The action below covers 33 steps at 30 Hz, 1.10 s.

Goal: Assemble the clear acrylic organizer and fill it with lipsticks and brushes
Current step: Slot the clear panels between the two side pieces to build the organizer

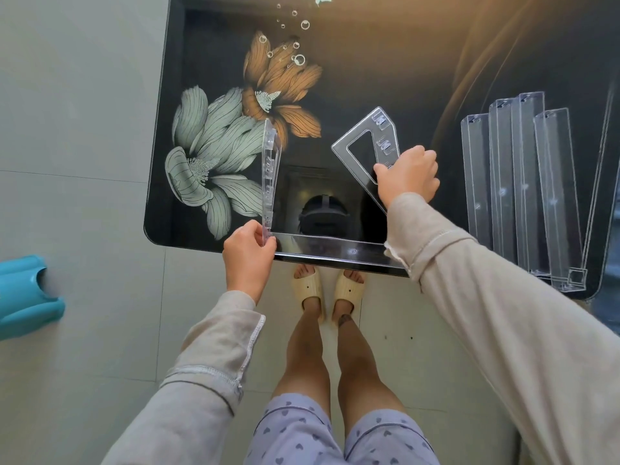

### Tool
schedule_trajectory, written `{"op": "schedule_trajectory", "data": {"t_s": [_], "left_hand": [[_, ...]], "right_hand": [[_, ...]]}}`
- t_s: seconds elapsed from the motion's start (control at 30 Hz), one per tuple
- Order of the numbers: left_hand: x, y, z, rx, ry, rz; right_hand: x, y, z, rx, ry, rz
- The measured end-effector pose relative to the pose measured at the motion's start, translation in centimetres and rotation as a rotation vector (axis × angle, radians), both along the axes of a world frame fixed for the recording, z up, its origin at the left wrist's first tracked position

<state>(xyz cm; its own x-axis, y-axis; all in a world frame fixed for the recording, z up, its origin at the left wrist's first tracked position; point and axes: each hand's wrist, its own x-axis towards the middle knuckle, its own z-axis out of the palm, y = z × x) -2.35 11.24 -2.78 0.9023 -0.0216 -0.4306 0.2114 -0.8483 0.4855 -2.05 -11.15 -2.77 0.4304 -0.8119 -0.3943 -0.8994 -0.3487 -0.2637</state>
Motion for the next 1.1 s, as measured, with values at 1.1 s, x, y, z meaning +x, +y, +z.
{"op": "schedule_trajectory", "data": {"t_s": [1.1], "left_hand": [[-4.9,-6.3,2.3,-0.074,-0.445,-0.565]], "right_hand": [[-12.3,-5.6,3.6,0.39,-0.626,-0.208]]}}
